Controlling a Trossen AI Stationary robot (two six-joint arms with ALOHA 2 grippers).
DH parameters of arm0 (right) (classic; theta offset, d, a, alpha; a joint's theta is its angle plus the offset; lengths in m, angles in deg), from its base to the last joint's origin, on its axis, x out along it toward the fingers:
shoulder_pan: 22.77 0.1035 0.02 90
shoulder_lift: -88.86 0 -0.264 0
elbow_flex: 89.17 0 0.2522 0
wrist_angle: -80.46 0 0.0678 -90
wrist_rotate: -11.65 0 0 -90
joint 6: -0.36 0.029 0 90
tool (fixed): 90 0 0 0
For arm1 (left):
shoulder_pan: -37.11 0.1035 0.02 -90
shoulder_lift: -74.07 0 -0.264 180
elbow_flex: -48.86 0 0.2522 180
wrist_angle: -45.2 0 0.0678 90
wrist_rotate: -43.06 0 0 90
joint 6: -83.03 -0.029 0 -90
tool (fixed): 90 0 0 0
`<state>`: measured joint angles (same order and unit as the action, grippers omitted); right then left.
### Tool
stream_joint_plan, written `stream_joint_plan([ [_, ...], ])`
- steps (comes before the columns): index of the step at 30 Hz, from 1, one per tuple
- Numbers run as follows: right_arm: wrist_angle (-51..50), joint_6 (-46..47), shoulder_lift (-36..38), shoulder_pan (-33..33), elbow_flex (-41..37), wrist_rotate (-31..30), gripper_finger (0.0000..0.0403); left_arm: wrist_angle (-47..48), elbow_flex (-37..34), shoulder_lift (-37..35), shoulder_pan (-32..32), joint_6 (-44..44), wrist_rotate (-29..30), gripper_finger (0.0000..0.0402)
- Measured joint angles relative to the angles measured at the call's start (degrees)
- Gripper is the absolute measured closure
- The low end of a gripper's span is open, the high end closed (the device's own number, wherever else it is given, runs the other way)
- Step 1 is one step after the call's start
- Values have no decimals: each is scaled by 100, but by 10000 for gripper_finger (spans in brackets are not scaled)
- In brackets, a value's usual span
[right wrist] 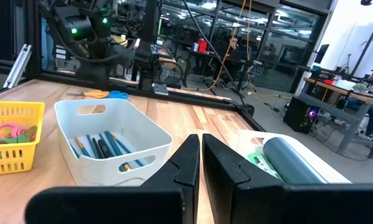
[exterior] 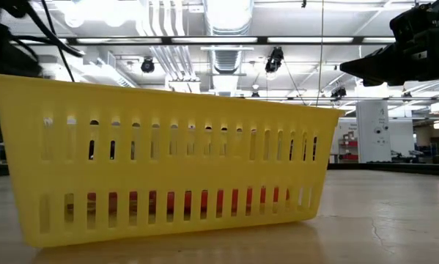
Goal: Pick & Place Paint Supplies
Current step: Put the orange scissors into the yellow bin
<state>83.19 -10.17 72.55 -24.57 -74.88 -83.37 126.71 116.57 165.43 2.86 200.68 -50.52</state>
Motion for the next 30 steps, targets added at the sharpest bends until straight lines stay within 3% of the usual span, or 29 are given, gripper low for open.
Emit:
stream_joint_plan([
  [14, -2, 0, 2, 1, -2, 0, 388, -268, -30, -461, -1179, 458, -301, 297],
  [20, -2, 0, 2, 0, 0, 0, 388, -504, -30, -528, -1315, 1189, -344, 297],
  [30, -2, 0, 2, 1, -2, 1, 388, -734, -492, -528, -1290, 1309, -195, 297],
])
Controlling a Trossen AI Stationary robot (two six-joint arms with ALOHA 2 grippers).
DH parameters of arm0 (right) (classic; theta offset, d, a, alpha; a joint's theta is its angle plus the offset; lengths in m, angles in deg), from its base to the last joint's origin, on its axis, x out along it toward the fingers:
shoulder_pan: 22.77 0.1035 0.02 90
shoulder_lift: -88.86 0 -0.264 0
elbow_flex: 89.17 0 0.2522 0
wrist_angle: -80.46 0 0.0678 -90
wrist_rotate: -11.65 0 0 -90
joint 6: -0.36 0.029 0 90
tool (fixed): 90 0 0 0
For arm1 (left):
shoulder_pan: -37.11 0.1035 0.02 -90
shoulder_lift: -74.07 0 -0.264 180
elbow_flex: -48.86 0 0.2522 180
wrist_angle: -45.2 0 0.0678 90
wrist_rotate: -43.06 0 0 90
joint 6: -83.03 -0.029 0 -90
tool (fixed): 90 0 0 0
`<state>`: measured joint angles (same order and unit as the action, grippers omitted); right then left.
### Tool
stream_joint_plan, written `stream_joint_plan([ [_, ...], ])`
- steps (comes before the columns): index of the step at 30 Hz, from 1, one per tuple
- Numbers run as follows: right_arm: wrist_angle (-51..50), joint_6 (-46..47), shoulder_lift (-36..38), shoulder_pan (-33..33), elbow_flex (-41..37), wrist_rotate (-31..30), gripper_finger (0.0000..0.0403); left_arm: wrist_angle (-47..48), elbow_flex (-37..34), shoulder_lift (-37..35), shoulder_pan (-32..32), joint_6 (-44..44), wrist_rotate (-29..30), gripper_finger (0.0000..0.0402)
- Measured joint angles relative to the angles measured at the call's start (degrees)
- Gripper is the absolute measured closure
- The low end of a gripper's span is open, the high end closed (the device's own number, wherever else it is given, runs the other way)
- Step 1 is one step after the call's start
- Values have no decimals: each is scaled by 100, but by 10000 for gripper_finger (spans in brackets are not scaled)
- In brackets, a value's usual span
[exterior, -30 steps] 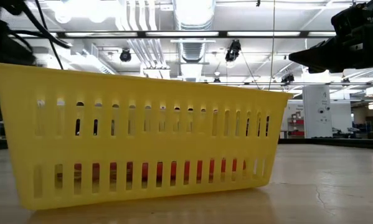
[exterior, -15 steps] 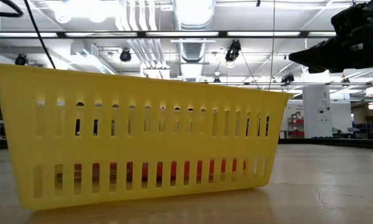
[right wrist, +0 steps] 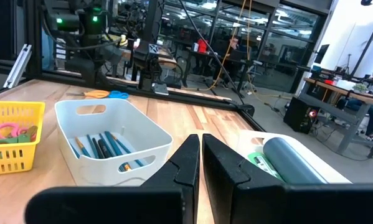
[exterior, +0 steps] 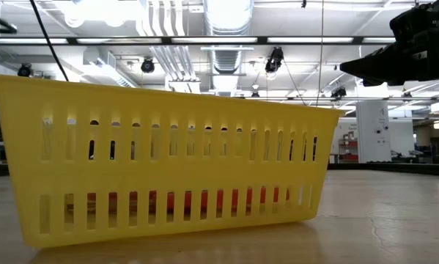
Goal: Pick & Place Paint Supplies
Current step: Put the orange scissors into the yellow bin
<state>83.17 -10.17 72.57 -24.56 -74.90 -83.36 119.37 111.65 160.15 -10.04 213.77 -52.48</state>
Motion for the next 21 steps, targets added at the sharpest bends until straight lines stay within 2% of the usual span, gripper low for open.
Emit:
stream_joint_plan([
  [21, 2, 0, 0, -1, 0, -2, 388, -1015, -878, 0, 0, -235, 261, 297],
])
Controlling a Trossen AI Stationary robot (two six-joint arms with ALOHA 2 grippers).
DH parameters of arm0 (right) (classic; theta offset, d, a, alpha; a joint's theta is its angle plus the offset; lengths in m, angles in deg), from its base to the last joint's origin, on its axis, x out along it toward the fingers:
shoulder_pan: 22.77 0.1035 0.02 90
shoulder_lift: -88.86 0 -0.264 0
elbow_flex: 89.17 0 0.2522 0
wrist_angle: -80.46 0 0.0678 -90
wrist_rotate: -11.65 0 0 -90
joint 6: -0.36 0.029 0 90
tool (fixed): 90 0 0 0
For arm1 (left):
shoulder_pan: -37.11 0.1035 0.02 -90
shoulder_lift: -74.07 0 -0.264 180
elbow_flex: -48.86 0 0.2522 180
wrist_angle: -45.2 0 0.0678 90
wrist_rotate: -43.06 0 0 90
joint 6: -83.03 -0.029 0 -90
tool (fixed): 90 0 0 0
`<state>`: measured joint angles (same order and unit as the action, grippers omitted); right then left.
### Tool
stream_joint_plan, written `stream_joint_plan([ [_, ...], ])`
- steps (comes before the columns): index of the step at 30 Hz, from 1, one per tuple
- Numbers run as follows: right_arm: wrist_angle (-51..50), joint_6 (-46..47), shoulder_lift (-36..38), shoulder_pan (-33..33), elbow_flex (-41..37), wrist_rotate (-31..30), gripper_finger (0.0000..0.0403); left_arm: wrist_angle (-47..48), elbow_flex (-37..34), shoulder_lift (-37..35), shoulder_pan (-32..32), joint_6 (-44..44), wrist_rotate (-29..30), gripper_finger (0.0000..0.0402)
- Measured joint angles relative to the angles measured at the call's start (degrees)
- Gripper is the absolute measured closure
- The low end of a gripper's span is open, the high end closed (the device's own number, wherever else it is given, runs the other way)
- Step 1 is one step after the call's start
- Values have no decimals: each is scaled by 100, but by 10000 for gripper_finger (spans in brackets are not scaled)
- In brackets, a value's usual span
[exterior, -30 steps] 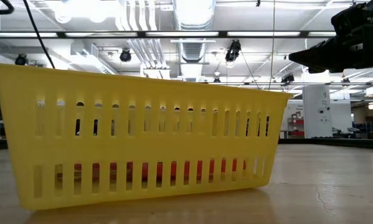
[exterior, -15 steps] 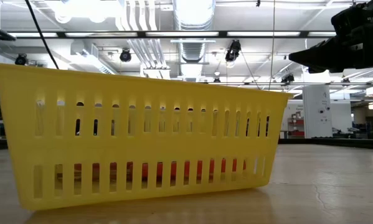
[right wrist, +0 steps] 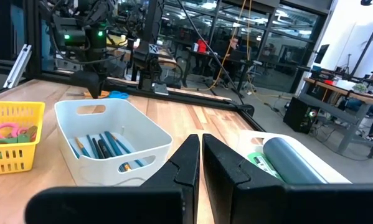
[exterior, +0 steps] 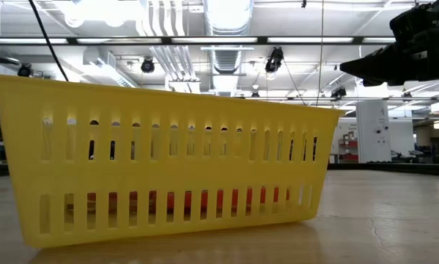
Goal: Pick & Place Paint Supplies
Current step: Put the orange scissors into the yellow bin
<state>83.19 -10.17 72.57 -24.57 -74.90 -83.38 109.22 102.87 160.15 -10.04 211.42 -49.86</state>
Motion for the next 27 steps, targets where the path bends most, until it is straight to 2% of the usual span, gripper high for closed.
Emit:
stream_joint_plan([
  [27, -2, 0, 0, 1, 1, 0, 388, -225, -26, 0, -1, -196, 224, 304],
])
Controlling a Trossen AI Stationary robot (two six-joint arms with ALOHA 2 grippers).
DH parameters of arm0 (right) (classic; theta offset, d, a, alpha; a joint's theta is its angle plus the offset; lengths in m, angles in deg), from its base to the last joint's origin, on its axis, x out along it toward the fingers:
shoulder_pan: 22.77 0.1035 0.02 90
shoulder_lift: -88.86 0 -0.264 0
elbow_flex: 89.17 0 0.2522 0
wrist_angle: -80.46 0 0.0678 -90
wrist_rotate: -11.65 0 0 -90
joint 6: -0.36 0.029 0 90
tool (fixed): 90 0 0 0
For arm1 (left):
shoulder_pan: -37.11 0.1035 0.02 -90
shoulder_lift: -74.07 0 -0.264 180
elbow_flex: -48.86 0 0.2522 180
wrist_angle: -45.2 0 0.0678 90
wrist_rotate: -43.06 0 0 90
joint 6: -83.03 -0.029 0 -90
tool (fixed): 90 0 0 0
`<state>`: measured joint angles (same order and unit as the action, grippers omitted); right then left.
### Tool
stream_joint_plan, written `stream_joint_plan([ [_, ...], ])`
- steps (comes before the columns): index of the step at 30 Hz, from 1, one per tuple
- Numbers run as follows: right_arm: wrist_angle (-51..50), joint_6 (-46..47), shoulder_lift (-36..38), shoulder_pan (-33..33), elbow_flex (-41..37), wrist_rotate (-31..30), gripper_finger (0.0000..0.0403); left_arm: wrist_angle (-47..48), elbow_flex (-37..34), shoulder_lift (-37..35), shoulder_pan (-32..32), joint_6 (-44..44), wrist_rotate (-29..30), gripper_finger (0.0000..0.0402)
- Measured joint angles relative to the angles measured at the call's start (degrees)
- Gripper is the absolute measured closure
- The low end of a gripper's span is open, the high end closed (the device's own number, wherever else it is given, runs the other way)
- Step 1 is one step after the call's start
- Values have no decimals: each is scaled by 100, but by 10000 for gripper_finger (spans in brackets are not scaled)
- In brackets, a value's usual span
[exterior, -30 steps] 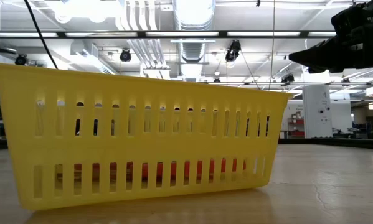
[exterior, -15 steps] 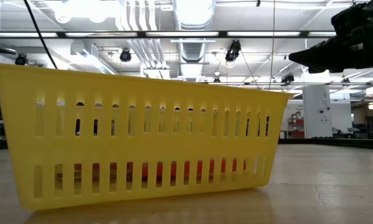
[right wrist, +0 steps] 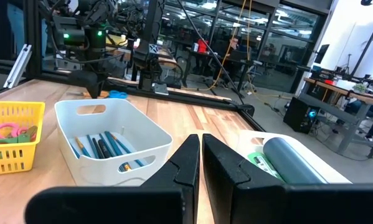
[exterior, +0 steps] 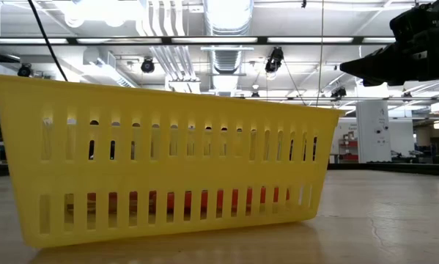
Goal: Pick & Place Paint Supplies
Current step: Put the orange scissors into the yellow bin
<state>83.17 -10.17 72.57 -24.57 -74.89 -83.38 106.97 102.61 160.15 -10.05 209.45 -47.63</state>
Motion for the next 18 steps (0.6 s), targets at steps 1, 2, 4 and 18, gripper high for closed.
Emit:
stream_joint_plan([
  [1, 1, 0, -2, 1, -1, 2, 388, -6, 2, 0, 1, -3, 6, 312],
  [2, 2, 0, 0, 0, -1, 2, 388, -14, 8, 0, 1, -4, 11, 321],
  [4, 0, 0, 0, -1, -1, 2, 388, -40, 9, 0, 1, -6, 26, 344],
  [18, 0, 0, -2, 0, 0, 0, 388, -42, 30, 0, 1, -21, 30, 392],
])
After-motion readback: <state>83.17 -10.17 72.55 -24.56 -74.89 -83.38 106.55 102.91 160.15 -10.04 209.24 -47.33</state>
